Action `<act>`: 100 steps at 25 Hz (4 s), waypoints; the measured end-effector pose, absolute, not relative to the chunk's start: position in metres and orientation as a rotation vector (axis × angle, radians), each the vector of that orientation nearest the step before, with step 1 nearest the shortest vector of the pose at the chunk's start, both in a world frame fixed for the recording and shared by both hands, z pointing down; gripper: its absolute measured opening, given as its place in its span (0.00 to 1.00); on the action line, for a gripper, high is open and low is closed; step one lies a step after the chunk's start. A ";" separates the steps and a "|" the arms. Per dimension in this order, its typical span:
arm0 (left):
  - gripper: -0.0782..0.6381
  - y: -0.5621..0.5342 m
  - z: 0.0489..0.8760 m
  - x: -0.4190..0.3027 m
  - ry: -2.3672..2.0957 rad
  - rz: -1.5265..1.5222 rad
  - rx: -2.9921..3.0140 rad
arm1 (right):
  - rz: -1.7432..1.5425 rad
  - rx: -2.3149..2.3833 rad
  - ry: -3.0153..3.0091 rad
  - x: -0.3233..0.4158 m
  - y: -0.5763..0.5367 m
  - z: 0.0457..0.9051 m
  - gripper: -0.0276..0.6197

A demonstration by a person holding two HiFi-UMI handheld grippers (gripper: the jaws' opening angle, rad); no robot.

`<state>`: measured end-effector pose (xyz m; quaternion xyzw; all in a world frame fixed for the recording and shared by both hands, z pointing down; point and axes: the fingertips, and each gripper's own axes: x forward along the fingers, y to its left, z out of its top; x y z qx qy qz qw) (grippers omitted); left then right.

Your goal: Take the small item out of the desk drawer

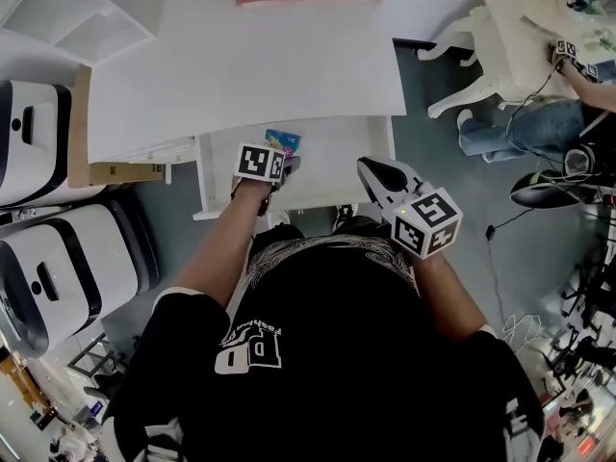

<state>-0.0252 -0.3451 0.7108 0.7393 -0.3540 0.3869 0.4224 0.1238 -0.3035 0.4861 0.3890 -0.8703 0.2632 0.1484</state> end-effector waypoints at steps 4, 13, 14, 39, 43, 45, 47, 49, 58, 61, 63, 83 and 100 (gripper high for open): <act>0.69 -0.345 0.682 -0.031 -0.882 0.896 1.925 | 0.728 1.135 -2.508 0.115 -0.303 0.478 0.06; 0.70 -0.347 0.598 -0.039 -0.897 0.614 2.064 | 0.680 1.174 -2.604 0.093 -0.310 0.439 0.06; 0.69 -0.346 0.591 -0.039 -0.898 0.588 2.074 | 0.673 1.179 -2.620 0.092 -0.311 0.434 0.06; 0.69 -0.325 0.431 -0.071 -0.917 0.189 2.401 | 0.555 1.122 -2.731 0.027 -0.310 0.400 0.05; 0.69 -0.318 0.421 -0.080 -0.907 0.171 2.430 | 0.548 1.147 -2.726 0.017 -0.307 0.400 0.05; 0.69 -0.314 0.418 -0.084 -0.901 0.167 2.441 | 0.542 1.160 -2.726 0.014 -0.304 0.400 0.05; 0.69 -0.309 0.415 -0.088 -0.895 0.168 2.453 | 0.539 1.178 -2.721 0.012 -0.301 0.400 0.05; 0.69 -0.306 0.411 -0.091 -0.890 0.174 2.465 | 0.536 1.207 -2.710 0.011 -0.299 0.400 0.05; 0.70 -0.294 0.408 -0.097 -0.838 0.197 2.512 | 0.507 1.319 -2.633 0.006 -0.287 0.405 0.06; 0.69 -0.290 0.404 -0.099 -0.823 0.197 2.526 | 0.529 1.328 -2.637 0.003 -0.283 0.402 0.06; 0.69 -0.288 0.403 -0.102 -0.816 0.196 2.531 | 0.533 1.343 -2.645 0.001 -0.281 0.398 0.06; 0.69 -0.254 0.400 -0.088 -0.913 0.137 2.510 | 0.455 1.122 -2.761 -0.003 -0.242 0.382 0.05; 0.69 -0.165 0.389 -0.012 -1.021 0.140 2.455 | 0.472 1.082 -2.789 0.092 -0.142 0.385 0.05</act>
